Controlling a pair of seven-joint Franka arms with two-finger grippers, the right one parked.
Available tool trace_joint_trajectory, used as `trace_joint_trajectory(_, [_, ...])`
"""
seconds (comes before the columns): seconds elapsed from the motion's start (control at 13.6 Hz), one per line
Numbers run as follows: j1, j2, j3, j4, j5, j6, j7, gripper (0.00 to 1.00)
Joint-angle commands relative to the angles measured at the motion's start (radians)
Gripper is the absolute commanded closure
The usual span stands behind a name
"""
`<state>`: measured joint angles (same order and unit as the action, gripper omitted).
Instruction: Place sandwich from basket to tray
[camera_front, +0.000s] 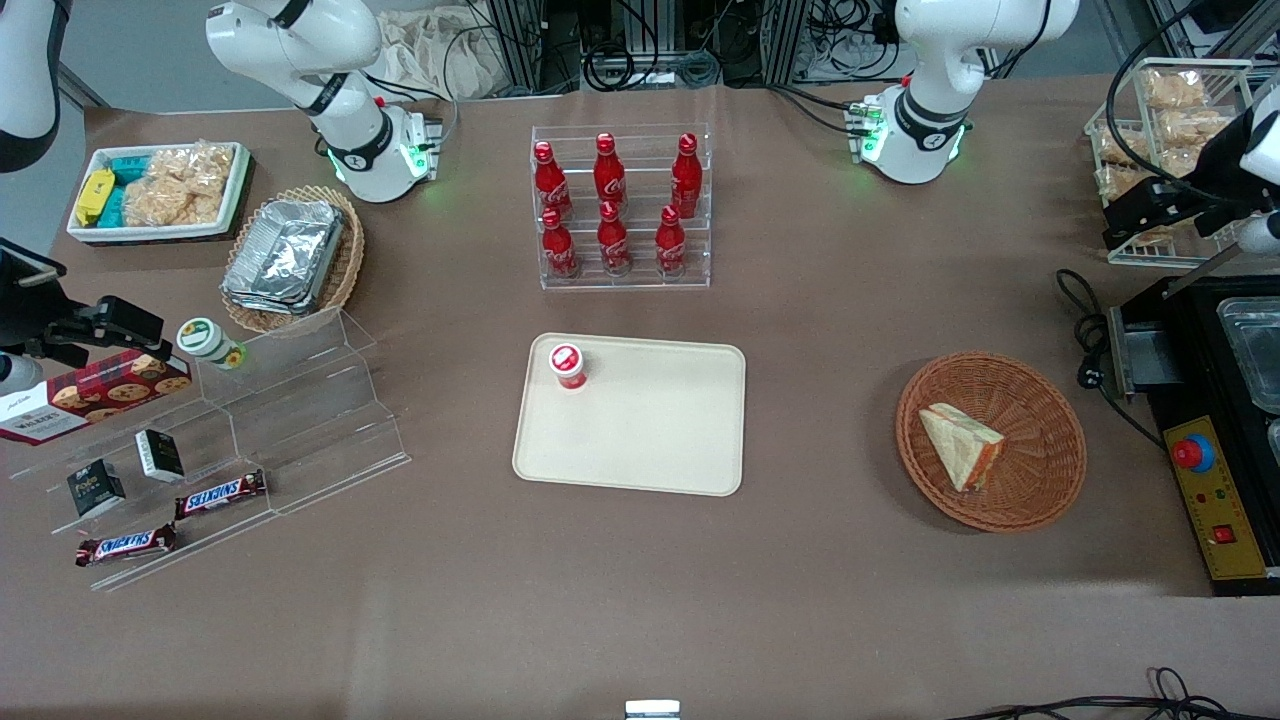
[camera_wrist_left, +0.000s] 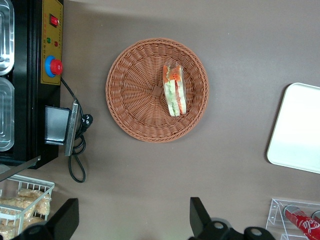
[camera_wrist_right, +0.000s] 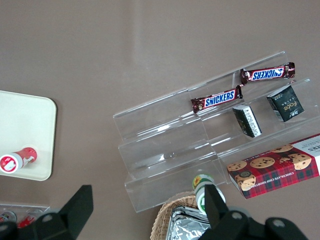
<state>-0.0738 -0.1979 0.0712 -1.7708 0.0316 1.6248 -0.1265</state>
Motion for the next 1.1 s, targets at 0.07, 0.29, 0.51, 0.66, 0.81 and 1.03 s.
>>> trace_joint_trajectory(0.07, [-0.003, 0.003, -0.011, 0.016, 0.019, -0.003, -0.016, 0.0])
trace_joint_trajectory(0.29, [0.005, 0.008, -0.007, 0.011, 0.016, -0.002, -0.022, 0.0])
trace_joint_trajectory(0.51, [0.014, 0.092, -0.004, 0.011, 0.001, 0.007, -0.033, 0.0])
trace_joint_trajectory(0.66, [0.015, 0.177, -0.004, 0.011, -0.001, 0.023, -0.035, 0.0])
trace_joint_trajectory(0.81, [0.017, 0.25, -0.004, 0.008, -0.037, 0.094, -0.082, 0.0])
trace_joint_trajectory(1.03, [0.019, 0.343, -0.004, -0.024, -0.05, 0.205, -0.085, 0.0])
